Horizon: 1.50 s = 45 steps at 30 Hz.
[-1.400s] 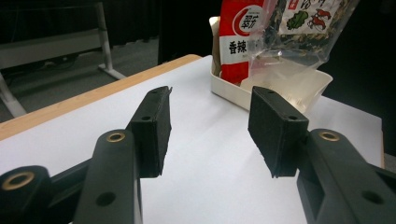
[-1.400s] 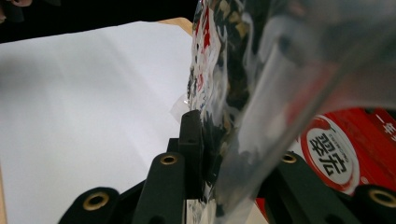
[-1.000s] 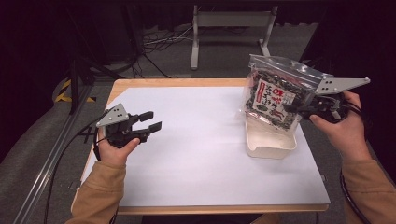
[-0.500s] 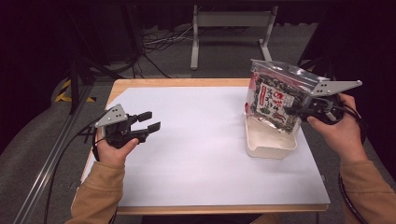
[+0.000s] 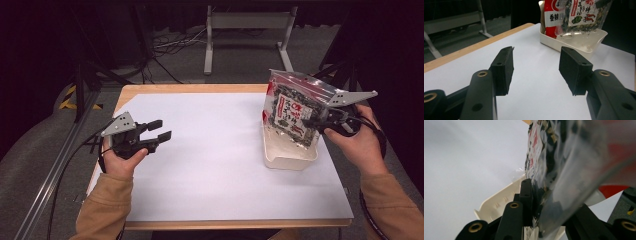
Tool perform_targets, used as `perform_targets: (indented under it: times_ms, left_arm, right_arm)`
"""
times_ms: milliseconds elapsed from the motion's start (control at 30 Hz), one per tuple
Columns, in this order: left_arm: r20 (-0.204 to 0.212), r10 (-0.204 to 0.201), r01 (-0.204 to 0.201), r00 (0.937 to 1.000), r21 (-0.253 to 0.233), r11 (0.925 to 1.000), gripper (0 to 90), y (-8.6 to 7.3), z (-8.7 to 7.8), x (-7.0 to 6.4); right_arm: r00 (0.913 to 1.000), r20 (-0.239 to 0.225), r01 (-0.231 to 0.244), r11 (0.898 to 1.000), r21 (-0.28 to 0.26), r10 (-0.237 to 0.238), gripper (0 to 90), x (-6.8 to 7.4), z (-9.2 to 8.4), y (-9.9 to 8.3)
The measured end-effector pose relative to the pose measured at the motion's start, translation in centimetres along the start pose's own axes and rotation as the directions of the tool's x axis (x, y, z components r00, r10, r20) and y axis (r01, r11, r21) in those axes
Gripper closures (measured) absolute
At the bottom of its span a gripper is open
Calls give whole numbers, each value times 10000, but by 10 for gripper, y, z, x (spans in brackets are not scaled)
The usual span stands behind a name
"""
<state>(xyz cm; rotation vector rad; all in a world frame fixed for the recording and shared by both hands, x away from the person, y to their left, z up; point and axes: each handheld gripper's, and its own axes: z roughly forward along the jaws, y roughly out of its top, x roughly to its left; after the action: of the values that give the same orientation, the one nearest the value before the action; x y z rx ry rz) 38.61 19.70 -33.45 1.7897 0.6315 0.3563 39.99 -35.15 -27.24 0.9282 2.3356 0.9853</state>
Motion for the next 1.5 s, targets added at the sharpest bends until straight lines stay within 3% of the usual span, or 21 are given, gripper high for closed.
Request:
perform_targets:
  times_ms: [433, 700, 900, 1200, 1400, 1500]
  left_arm:
    - [-6, -38, 38, 10000, -6, 10000, 440, 0, 0, 0]
    - [46, -98, 98, 9999, 19, 10000, 430, 0, 2, 0]
    - [49, -100, 100, 9999, -40, 9999, 424, 1, 3, 0]
    - [69, -95, 95, 9999, -8, 10000, 419, 1, 3, 0]
    - [85, -91, 91, 9999, 69, 9999, 385, 0, 4, -1]
    - [85, -136, 135, 9999, 117, 9998, 378, -3, 4, -1]
  right_arm:
    - [9996, -78, -268, 9994, 207, 269, 745, -2, 18, -16]
    - [9949, -445, -905, 9958, 126, 909, 743, -12, 23, -28]
    - [9929, -441, -1076, 9925, 588, 1102, 741, -12, 33, -34]
    - [9950, -368, -909, 9947, 486, 927, 735, -11, 34, -37]
    - [9923, -406, -1161, 9929, 268, 1171, 724, -15, 31, -35]
    - [9932, -164, -1153, 9933, 75, 1154, 680, -14, 30, -35]
